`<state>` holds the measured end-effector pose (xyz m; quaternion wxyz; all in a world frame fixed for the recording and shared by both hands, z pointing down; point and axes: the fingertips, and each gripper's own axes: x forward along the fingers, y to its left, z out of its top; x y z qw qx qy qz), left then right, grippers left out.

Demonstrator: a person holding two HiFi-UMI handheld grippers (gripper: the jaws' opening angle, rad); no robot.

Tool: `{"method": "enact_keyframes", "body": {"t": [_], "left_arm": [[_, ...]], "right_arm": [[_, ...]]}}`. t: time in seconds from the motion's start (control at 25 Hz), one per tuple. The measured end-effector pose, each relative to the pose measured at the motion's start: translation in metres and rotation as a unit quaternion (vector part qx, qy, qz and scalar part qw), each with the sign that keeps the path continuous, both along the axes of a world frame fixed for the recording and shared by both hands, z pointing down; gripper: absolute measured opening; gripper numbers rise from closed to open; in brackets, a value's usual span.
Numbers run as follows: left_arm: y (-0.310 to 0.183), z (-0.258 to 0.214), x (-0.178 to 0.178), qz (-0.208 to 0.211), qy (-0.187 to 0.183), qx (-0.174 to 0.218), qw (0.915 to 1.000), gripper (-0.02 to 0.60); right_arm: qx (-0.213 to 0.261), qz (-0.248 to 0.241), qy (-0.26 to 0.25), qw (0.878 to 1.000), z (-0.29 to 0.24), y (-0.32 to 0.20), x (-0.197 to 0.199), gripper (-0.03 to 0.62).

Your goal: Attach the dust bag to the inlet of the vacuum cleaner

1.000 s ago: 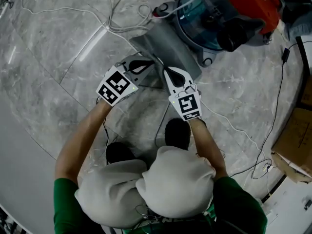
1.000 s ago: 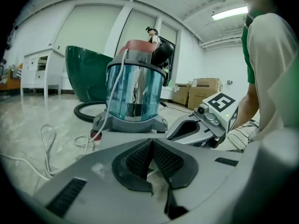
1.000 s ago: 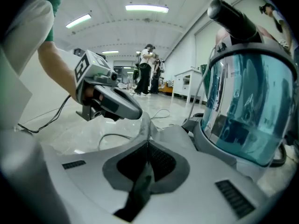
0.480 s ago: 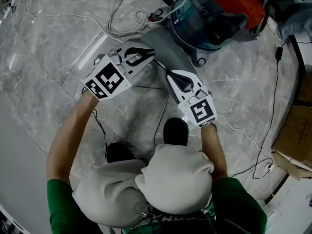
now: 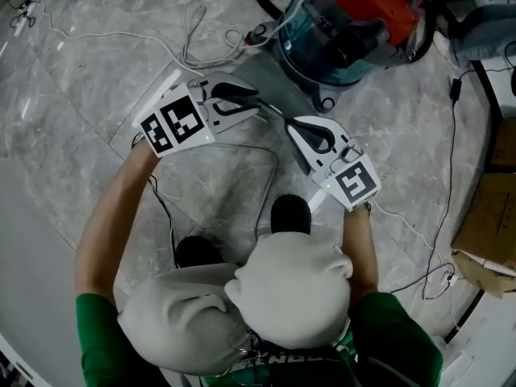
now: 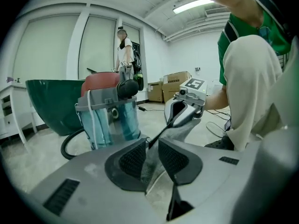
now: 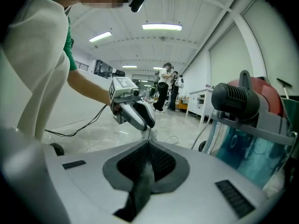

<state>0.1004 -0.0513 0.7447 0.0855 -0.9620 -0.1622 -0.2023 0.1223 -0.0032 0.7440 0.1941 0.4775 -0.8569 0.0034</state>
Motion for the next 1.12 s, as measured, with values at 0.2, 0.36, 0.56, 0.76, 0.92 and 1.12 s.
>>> {"method": "enact_keyframes", "body": {"t": [0.2,0.36,0.56,0.76,0.92,1.12], "left_arm": [[0.008,-0.002,-0.004,0.003,-0.015,-0.017,0.9997,0.078],[0.014,-0.006,-0.008,0.016,-0.022,-0.023,0.9994,0.058],[0.008,-0.012,-0.01,0.01,-0.021,-0.02,0.9995,0.042],[0.001,-0.03,0.0,0.009,-0.018,-0.019,0.9996,0.032],[-0.009,-0.051,0.013,0.016,-0.006,-0.017,0.9997,0.029],[-0.021,-0.066,0.026,0.046,0.002,-0.022,0.9987,0.026]], "right_arm": [[0.01,-0.039,-0.003,0.999,-0.014,0.007,-0.01,0.014],[0.009,-0.064,0.0,0.998,-0.018,0.011,-0.014,0.014],[0.021,-0.049,-0.02,0.998,-0.029,0.004,-0.015,0.014],[0.045,0.01,-0.04,0.998,-0.051,-0.008,0.002,0.014],[0.056,0.053,-0.06,0.995,-0.069,-0.014,0.016,0.014],[0.058,0.08,-0.063,0.993,-0.081,-0.025,0.027,0.014]]}}
